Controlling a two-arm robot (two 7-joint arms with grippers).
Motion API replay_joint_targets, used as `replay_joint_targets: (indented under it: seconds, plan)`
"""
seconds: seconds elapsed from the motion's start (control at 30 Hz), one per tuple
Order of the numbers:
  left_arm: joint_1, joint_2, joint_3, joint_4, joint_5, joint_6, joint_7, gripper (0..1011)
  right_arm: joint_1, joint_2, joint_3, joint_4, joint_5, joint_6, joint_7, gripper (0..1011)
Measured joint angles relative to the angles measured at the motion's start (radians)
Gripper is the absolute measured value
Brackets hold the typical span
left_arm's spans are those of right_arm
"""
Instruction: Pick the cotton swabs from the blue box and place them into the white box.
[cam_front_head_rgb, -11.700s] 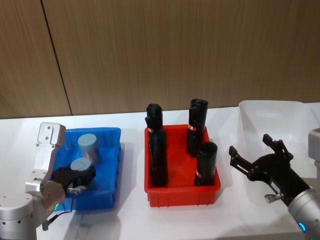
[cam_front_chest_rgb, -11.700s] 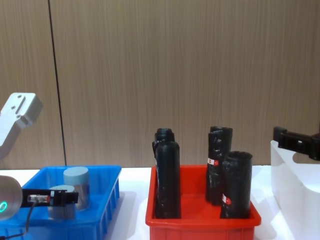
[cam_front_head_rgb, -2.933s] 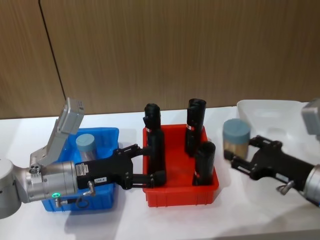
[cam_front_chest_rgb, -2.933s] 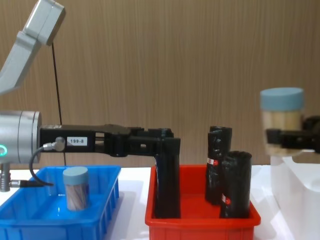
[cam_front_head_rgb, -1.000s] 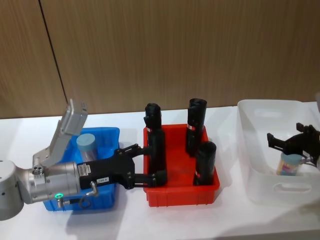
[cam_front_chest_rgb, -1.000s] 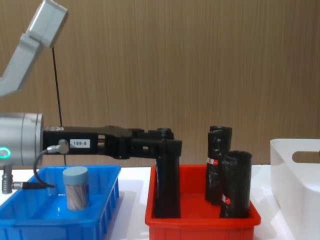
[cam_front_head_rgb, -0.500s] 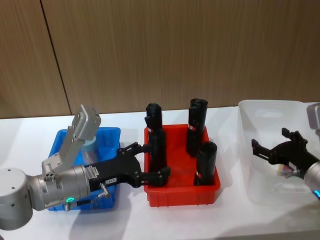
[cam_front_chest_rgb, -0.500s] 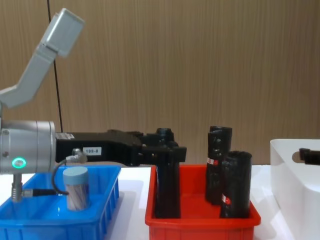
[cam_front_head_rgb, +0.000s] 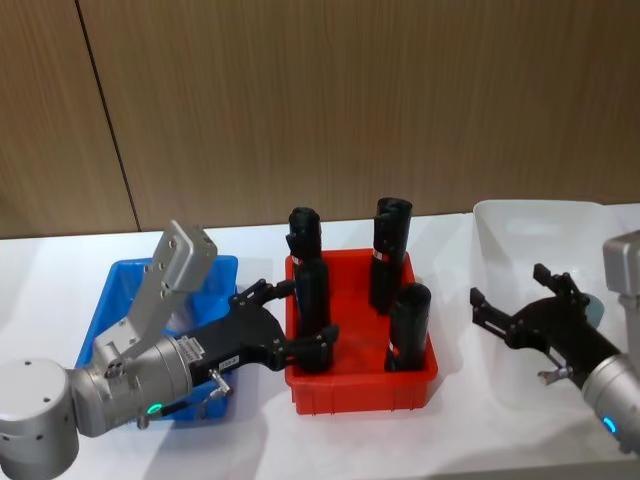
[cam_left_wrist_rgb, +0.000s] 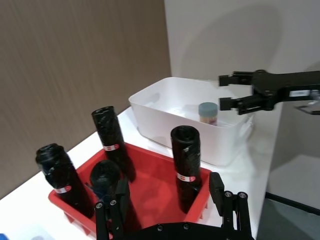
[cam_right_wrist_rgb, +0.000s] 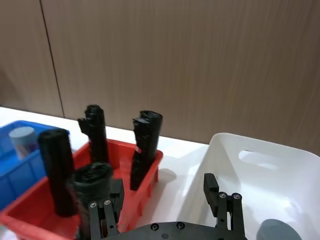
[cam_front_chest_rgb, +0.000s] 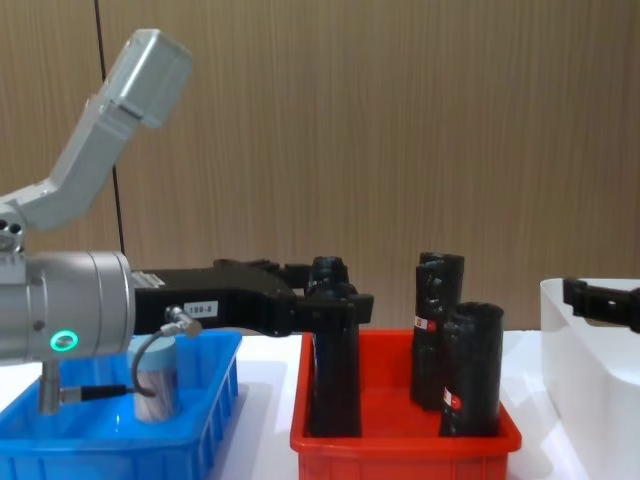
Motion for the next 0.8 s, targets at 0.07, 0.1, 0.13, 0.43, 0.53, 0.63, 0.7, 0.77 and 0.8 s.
replay_joint_targets:
  seconds: [0.07, 0.1, 0.13, 0.43, 0.53, 0.63, 0.7, 0.77, 0.8]
  plan:
    - [0.008, -0.001, 0.003, -0.010, 0.007, -0.005, 0.031, 1004, -0.023, -0.006, -0.002, -0.026, -0.001, -0.014, -0.007, 1002]
    - [0.011, -0.001, 0.005, -0.014, 0.009, -0.006, 0.041, 1004, -0.028, -0.008, -0.002, -0.033, -0.001, -0.017, -0.010, 1002]
    - [0.014, -0.001, 0.005, -0.017, 0.011, -0.008, 0.051, 1004, -0.043, -0.012, -0.003, -0.050, -0.001, -0.026, -0.014, 1002]
    - [0.047, -0.003, 0.021, -0.062, 0.038, -0.027, 0.181, 1004, -0.098, -0.026, -0.006, -0.114, -0.002, -0.061, -0.032, 1002]
    - [0.058, -0.004, 0.025, -0.076, 0.046, -0.033, 0.221, 1004, -0.102, -0.027, -0.006, -0.118, -0.002, -0.062, -0.034, 1002]
    - [0.065, -0.004, 0.029, -0.087, 0.053, -0.037, 0.252, 1004, -0.103, -0.028, -0.006, -0.120, -0.002, -0.063, -0.034, 1002]
    - [0.074, -0.005, 0.032, -0.097, 0.059, -0.041, 0.281, 1004, -0.103, -0.028, -0.006, -0.120, -0.002, -0.063, -0.034, 1002]
    - [0.082, -0.005, 0.035, -0.108, 0.065, -0.046, 0.312, 1004, -0.103, -0.028, -0.006, -0.120, -0.002, -0.064, -0.034, 1002]
    - [0.082, -0.005, 0.035, -0.108, 0.065, -0.046, 0.312, 1004, -0.103, -0.028, -0.006, -0.120, -0.002, -0.063, -0.034, 1002]
